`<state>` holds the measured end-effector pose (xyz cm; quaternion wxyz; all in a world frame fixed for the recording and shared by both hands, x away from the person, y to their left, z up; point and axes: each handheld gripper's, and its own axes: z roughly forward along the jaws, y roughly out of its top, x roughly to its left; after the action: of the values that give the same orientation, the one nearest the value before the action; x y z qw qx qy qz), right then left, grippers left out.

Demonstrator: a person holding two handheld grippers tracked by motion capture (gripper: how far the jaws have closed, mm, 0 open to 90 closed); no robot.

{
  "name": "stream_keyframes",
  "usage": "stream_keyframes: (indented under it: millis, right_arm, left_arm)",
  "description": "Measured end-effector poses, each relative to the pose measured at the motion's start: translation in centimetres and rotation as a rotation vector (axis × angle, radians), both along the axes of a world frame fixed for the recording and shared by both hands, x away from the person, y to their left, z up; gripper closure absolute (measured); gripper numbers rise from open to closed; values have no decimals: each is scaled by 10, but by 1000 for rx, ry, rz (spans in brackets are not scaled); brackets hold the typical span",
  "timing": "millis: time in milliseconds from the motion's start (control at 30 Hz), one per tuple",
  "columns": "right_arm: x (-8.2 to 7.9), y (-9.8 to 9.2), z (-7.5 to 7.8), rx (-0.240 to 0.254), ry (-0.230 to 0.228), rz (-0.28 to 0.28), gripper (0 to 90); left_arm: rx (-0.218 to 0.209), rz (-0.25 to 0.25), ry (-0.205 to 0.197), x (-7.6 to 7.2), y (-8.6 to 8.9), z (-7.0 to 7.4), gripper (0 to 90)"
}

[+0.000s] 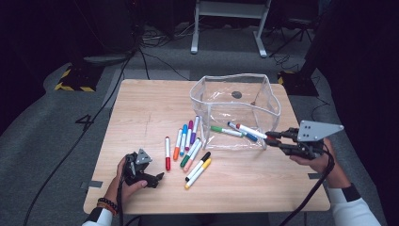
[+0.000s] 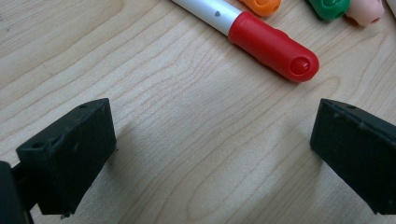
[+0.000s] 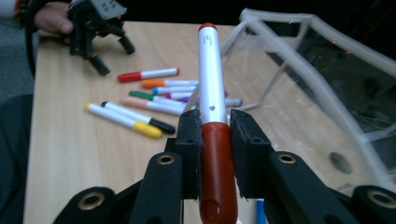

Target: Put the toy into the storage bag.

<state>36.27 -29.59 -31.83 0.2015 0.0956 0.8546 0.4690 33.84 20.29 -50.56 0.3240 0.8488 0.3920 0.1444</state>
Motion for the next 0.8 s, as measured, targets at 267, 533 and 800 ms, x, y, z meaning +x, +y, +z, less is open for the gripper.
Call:
stream_keyframes:
  millis: [267,533,800]
  right_arm:
    - [35,7,27,-19,-27,-43,751]
    - [74,24,46,-93,-3,-65,750]
    - [114,38,41,-195,60,-115,750]
  left_arm:
    - [0,0,0,0,0,0,5]
    - [0,0,0,0,0,0,5]
    - [0,0,0,0,0,0,5]
